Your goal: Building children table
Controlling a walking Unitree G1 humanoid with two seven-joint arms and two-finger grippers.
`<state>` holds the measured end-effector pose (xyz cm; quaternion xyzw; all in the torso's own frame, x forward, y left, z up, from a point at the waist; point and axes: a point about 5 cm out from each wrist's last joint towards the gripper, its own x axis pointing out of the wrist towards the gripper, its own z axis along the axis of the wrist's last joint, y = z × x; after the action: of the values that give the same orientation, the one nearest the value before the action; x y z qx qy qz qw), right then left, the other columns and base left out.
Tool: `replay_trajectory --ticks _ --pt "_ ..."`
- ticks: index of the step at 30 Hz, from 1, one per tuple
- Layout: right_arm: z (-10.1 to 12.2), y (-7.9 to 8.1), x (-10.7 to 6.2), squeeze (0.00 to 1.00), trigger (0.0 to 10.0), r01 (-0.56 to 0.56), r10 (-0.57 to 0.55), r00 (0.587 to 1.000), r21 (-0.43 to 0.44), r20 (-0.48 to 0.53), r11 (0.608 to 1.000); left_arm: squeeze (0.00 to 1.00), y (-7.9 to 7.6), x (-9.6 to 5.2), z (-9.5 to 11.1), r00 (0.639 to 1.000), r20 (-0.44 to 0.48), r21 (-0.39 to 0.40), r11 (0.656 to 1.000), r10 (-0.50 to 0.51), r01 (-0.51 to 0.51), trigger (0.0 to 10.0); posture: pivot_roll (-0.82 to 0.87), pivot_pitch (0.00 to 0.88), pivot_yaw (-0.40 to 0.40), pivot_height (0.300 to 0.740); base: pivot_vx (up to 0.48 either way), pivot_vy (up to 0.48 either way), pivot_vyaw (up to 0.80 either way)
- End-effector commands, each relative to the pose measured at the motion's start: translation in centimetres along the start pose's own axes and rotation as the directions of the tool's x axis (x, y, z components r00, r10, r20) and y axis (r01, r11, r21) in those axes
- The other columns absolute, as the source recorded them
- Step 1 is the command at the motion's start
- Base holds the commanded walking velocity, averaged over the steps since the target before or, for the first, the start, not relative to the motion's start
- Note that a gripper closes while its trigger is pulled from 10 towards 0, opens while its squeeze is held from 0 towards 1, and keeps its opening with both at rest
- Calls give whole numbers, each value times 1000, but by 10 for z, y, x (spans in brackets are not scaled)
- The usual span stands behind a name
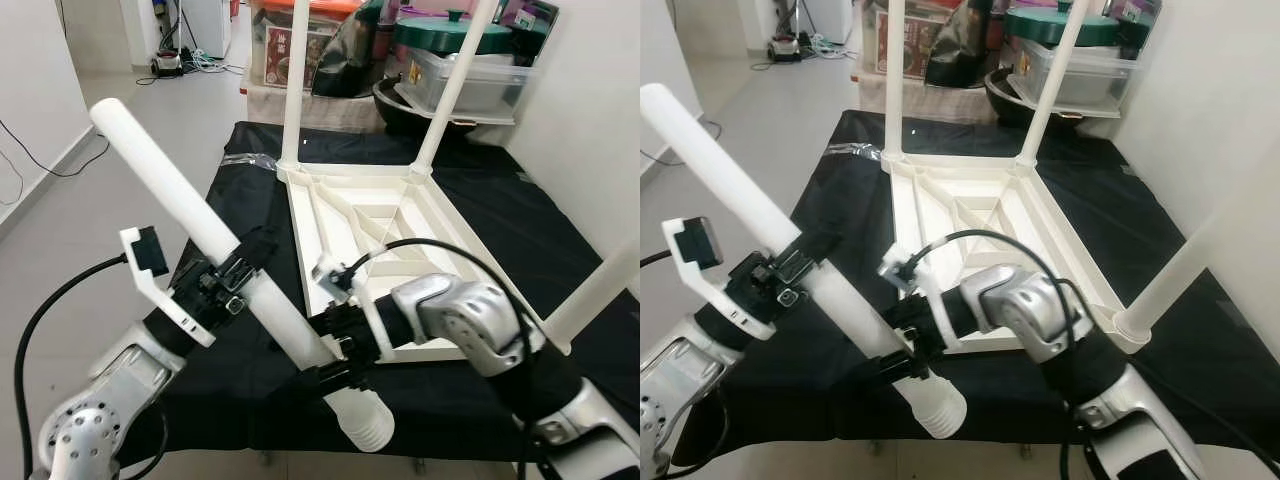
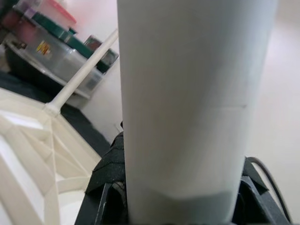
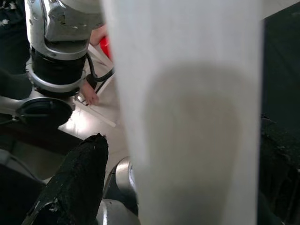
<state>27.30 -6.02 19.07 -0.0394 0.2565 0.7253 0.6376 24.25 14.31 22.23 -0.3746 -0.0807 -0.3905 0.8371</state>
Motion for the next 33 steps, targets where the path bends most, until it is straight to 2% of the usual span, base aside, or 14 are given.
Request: replay_trajectory --ticks 1,2,3,5,7,10,14,21,22,23,24,28,29,33 --pt "1 0 6 0 10000 3 -3 1000 -14 -21 1000 0 -4 5 -3 999 -11 -5 999 -43 42 0 78 0 -109 740 0 0 0" --pt "1 0 6 0 10000 3 -3 1000 -14 -21 1000 0 -4 5 -3 999 -11 -5 999 -43 42 0 78 0 -109 740 0 0 0" --pt "2 0 8 0 7098 5 -5 1000 -13 -21 1000 0 -4 5 -3 999 -13 -5 999 -46 46 0 78 0 -110 740 0 0 0" --pt "4 2 13 0 6510 -2 2 1000 -4 -13 1000 0 -4 6 -5 999 -16 -7 999 -51 51 0 73 0 -107 740 0 0 0" --pt "4 2 13 0 6510 -2 2 1000 -4 -13 1000 0 -4 6 -5 999 -16 -7 999 -51 51 0 73 0 -107 740 0 0 0" --pt "5 6 17 0 235 -11 11 1000 -17 -19 1000 0 -3 7 -7 998 -20 -12 998 -54 54 0 67 0 -105 740 0 0 0" --pt "6 3 20 0 0 26 -26 1000 -7 -3 1000 0 -2 9 -6 998 -14 -14 998 -58 58 0 68 0 -105 740 0 0 0" --pt "7 9 21 0 0 -6 6 1000 -10 18 1000 0 -2 10 -7 998 -18 -16 998 -63 63 0 65 0 -103 740 0 0 0" --pt "6 10 20 0 0 -10 10 1000 -12 14 1000 0 -1 10 -8 998 -31 0 999 -49 49 4353 65 0 -103 740 0 0 0" --pt "6 10 20 0 0 -11 12 1000 -12 11 1000 0 0 10 -8 998 -39 13 999 -39 39 4353 65 0 -103 740 0 0 0" --pt "5 10 20 0 0 -11 11 1000 -12 9 1000 0 2 10 -9 998 -48 32 999 -31 32 10000 66 0 -104 740 0 0 0" --pt "5 10 20 0 0 -9 9 1000 -10 8 1000 0 3 11 -9 998 -54 50 998 -27 29 10000 66 0 -104 740 0 0 0" --pt "5 10 19 0 0 -8 8 1000 -9 9 1000 1000 6 11 -7 999 -32 61 998 -1 3 10000 66 0 -103 740 0 0 0" --pt "5 10 13 0 0 3 -3 1000 5 24 1000 1000 9 9 -4 999 -21 110 993 32 -29 10000 67 0 -103 740 0 0 0"
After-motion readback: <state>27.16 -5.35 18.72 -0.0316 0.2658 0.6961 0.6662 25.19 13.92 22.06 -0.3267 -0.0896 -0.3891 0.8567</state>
